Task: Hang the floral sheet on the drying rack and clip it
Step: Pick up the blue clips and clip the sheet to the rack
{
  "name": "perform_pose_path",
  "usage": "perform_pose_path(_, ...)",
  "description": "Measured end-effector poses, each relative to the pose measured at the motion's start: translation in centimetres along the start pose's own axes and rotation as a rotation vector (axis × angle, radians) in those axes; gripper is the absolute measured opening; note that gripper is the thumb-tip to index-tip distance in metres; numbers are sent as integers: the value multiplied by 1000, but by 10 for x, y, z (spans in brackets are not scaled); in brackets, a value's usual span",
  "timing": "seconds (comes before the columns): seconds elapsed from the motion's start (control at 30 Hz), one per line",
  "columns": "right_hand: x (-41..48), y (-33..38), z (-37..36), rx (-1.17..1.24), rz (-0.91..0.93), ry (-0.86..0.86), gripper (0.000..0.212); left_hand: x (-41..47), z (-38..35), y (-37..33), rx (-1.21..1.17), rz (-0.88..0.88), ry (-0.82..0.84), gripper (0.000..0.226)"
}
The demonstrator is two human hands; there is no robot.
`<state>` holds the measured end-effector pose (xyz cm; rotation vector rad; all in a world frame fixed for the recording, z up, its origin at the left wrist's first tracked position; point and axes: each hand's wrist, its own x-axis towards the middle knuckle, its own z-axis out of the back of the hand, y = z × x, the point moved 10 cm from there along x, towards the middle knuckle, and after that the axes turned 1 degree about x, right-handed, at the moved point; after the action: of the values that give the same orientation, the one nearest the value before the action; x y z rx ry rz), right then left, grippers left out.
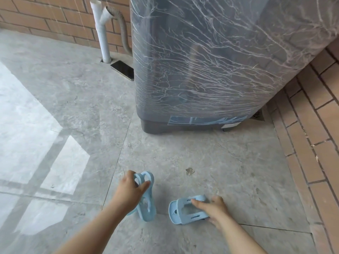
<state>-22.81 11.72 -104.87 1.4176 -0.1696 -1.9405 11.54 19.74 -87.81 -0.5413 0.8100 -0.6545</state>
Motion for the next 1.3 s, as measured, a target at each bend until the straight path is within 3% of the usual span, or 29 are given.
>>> perform_pose_path(0.13, -67, 44, -4, 165, -30, -60, 60, 8, 0, 11, 15, 50, 22, 30)
perform_pose_path(0.27, -76, 74, -7, 244, -17, -108, 36, 14, 9, 15, -28, 77, 11, 34)
perform_pose_path(0.4, -120, 126, -5, 231, 55, -120, 35, -3, 40, -8, -58, 100, 46, 29)
perform_pose_path(0.63, -285, 257, 2, 125, 260, -9, 39, -83, 148, -91, -39, 53, 169, 30)
perform_pose_path(1.0, -578, 474, 56, 96, 531, 104, 39, -228, 406, -281, -130, 2, -57, 34)
perform_pose_path(1.3, -820, 635, 121, 146, 855, 231, 36, -381, 606, -428, -178, -105, -358, 32)
